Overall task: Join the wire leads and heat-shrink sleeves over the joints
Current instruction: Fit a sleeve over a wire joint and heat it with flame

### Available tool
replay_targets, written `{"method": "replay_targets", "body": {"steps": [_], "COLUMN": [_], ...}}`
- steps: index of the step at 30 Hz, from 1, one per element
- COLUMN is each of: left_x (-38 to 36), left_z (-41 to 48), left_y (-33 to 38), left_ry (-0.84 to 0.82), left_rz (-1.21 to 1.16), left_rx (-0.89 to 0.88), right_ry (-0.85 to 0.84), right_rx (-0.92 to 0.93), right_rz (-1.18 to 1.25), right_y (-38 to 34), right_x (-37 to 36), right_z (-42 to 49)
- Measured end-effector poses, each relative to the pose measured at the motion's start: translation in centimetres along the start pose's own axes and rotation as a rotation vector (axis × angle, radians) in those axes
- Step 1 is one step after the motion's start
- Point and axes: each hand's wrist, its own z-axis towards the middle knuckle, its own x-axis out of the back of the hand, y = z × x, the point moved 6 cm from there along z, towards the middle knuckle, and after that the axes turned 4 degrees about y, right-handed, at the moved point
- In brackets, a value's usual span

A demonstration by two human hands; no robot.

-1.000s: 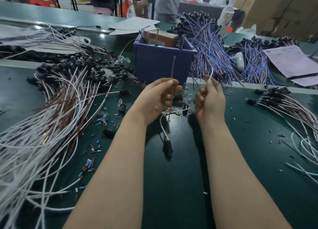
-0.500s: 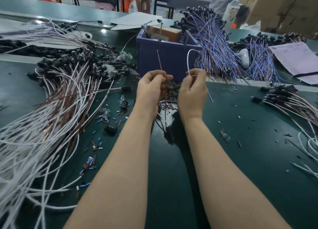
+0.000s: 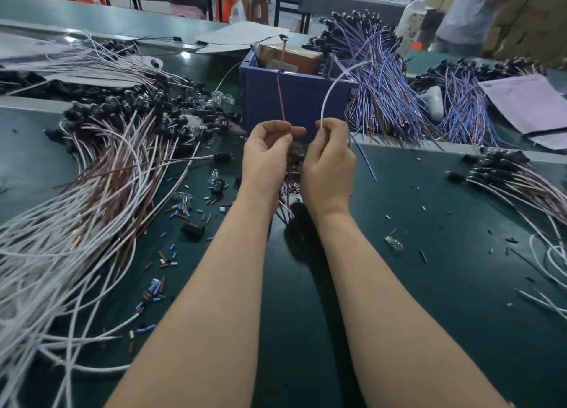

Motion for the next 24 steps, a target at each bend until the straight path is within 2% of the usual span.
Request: {"method": "replay_targets", "body": {"steps": [5, 11, 24], "left_x": [0.2, 0.2, 0.3], "left_z": [0.2, 0.2, 0.3], "left_y": [0.4, 0.6, 0.5], "left_ry": [0.044, 0.037, 0.027], "left_rz": [-0.006, 0.034, 0.145], "left_rx": [-0.071, -0.083, -0.125], "right_ry": [0.026, -0.061, -0.091], "right_rx": [-0.032, -0.096, -0.089], "right_rz": [0.007, -0.013, 0.013], "right_y": [0.4, 1.4, 1.6], "right_x": [0.4, -0.4, -0.7], "right_z": [0.3, 0.2, 0.3]}}
